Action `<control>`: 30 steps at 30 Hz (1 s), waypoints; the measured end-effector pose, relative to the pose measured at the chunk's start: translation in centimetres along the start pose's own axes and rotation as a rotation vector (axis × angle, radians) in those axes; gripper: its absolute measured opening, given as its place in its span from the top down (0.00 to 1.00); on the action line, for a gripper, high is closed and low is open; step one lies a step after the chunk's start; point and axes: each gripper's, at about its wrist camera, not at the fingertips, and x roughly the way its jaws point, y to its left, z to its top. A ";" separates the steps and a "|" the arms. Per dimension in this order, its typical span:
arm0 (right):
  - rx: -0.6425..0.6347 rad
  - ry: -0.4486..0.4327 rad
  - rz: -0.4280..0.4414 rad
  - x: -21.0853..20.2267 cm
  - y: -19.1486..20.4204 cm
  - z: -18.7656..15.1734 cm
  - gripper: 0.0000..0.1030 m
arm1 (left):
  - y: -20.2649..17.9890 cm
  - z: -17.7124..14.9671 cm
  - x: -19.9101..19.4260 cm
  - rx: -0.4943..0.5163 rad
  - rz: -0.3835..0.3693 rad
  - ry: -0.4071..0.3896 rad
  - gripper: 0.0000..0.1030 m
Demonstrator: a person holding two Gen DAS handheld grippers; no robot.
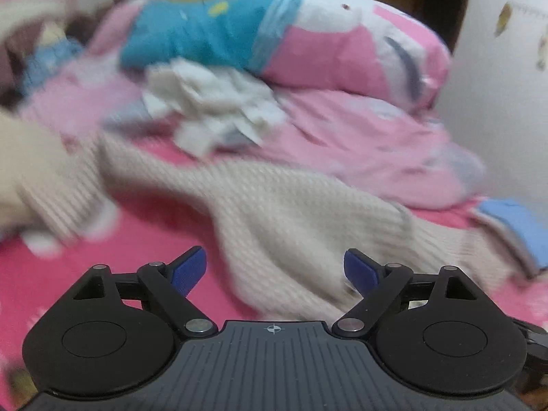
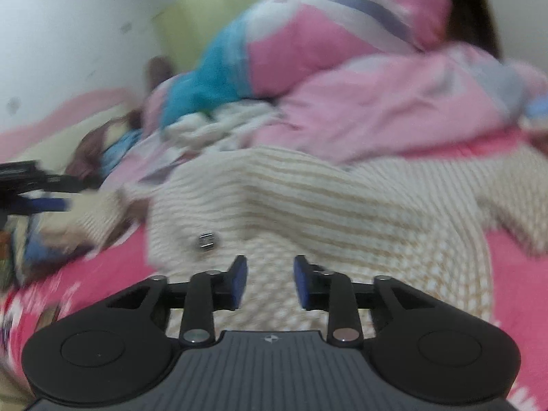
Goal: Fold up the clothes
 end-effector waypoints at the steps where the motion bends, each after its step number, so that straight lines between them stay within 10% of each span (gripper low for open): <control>1: -0.030 0.009 0.007 -0.3 0.9 0.3 0.65 | 0.0 -1.3 0.6 -0.023 -0.029 0.007 0.14; 6: -0.095 0.079 -0.035 1.6 3.9 1.6 0.65 | 0.2 -6.9 4.3 -0.097 -0.131 0.042 0.23; 20: -0.117 0.323 -0.188 14.5 3.4 3.3 0.55 | -0.8 -11.8 8.0 0.032 -0.082 -0.078 0.20; 30: -0.155 0.275 -0.214 10.4 2.8 3.7 0.93 | -0.1 -12.2 8.3 0.017 -0.120 -0.106 0.20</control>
